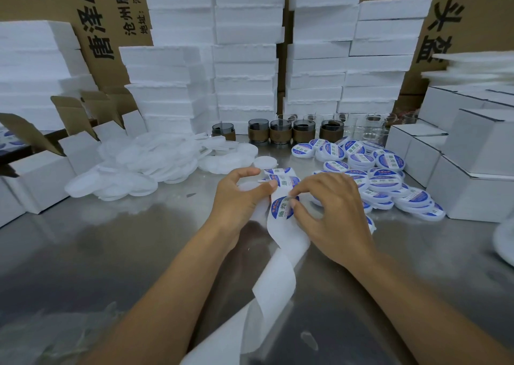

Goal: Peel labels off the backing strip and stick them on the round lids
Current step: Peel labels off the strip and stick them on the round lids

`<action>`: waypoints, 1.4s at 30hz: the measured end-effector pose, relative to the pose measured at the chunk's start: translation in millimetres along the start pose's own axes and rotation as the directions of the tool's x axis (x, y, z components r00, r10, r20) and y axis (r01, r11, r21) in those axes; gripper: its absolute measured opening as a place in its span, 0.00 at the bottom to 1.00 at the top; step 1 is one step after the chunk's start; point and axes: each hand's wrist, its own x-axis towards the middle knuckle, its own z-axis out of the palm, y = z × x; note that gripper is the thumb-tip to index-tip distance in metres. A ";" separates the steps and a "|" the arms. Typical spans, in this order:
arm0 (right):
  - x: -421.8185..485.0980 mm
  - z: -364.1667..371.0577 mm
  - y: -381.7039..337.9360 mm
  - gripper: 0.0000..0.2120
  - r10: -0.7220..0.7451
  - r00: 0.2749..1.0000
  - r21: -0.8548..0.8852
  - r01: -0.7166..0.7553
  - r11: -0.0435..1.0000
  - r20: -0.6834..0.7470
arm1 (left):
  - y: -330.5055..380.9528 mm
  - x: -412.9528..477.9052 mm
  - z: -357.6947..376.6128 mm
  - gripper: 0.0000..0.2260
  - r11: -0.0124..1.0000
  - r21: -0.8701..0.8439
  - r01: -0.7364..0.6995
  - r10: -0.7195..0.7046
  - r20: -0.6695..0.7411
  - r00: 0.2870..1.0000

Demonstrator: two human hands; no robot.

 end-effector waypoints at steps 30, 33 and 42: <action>18.8 -16.4 4.0 0.12 0.718 0.675 0.860 -0.457 0.229 0.167 | 3.9 4.8 -4.0 0.07 0.989 -0.146 -0.037 0.016 -0.140 0.990; 20.7 -19.9 -3.3 0.11 0.672 0.683 0.888 -0.452 0.082 0.286 | 11.7 3.6 -2.6 0.05 0.941 -0.337 -0.023 0.004 -0.057 0.998; 11.0 -12.9 -26.1 0.05 0.351 0.803 0.818 -0.556 0.148 0.483 | 21.6 -9.5 8.3 0.25 0.829 -0.522 0.202 -0.051 0.290 0.956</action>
